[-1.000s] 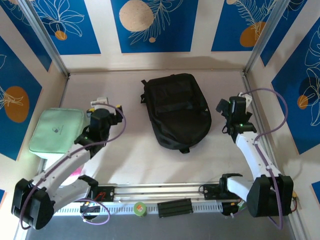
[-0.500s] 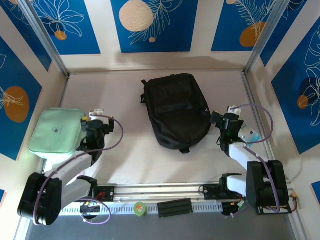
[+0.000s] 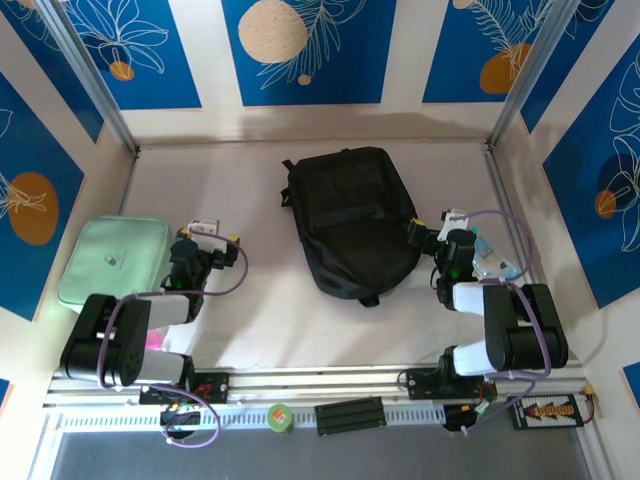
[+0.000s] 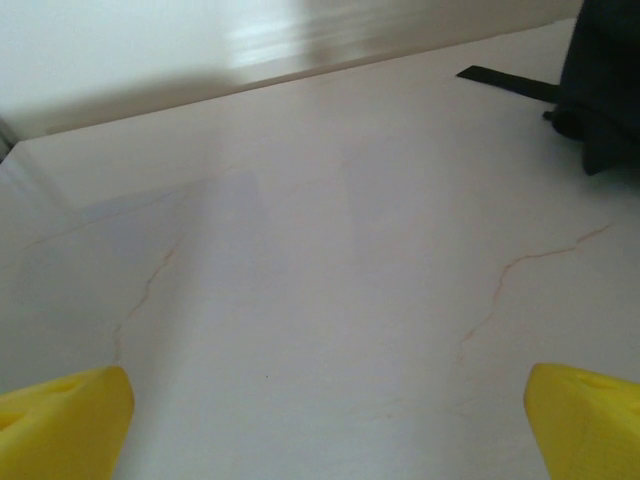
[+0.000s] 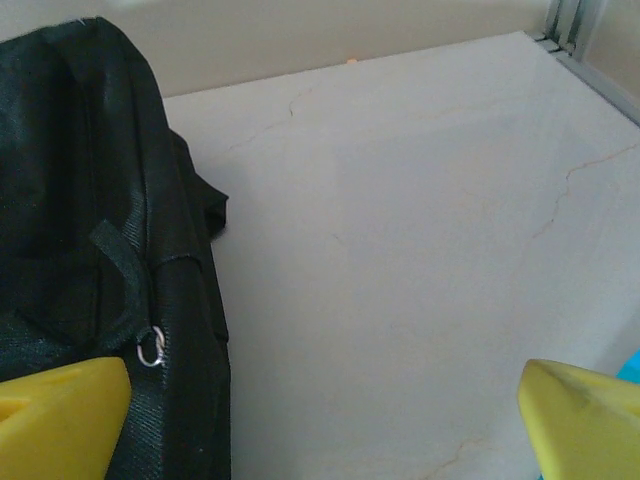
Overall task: Pack the student bag
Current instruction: Reset both arms
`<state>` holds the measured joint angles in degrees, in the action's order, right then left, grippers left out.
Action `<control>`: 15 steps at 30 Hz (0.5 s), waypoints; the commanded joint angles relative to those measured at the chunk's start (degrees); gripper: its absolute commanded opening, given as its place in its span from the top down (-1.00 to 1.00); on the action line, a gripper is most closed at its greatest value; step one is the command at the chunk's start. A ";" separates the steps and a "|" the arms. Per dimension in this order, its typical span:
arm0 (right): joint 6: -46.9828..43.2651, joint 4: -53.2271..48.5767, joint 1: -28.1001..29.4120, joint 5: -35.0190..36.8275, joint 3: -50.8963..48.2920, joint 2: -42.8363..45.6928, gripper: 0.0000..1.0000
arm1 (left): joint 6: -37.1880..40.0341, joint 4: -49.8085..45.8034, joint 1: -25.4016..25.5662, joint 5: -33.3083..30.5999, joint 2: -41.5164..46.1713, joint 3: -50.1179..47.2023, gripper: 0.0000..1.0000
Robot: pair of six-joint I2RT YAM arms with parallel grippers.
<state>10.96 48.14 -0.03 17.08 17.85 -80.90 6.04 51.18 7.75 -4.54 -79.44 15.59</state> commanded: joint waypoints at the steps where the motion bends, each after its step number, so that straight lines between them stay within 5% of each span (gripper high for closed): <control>1: -0.65 4.59 -0.42 -2.93 -0.38 -0.96 -0.98 | -0.10 9.28 -1.49 3.64 -3.42 -0.87 -0.99; 7: -1.36 -0.43 0.04 -2.94 3.20 -2.38 -0.98 | -0.82 12.32 -1.79 1.44 -10.47 1.12 -0.99; 15: -3.36 -0.02 1.94 -1.79 5.06 -6.43 -0.98 | -2.66 3.05 -2.04 -2.35 -10.20 5.65 -0.99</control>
<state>9.02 47.05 1.89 14.76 22.52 -86.98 5.06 56.10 6.63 -4.67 -89.54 19.77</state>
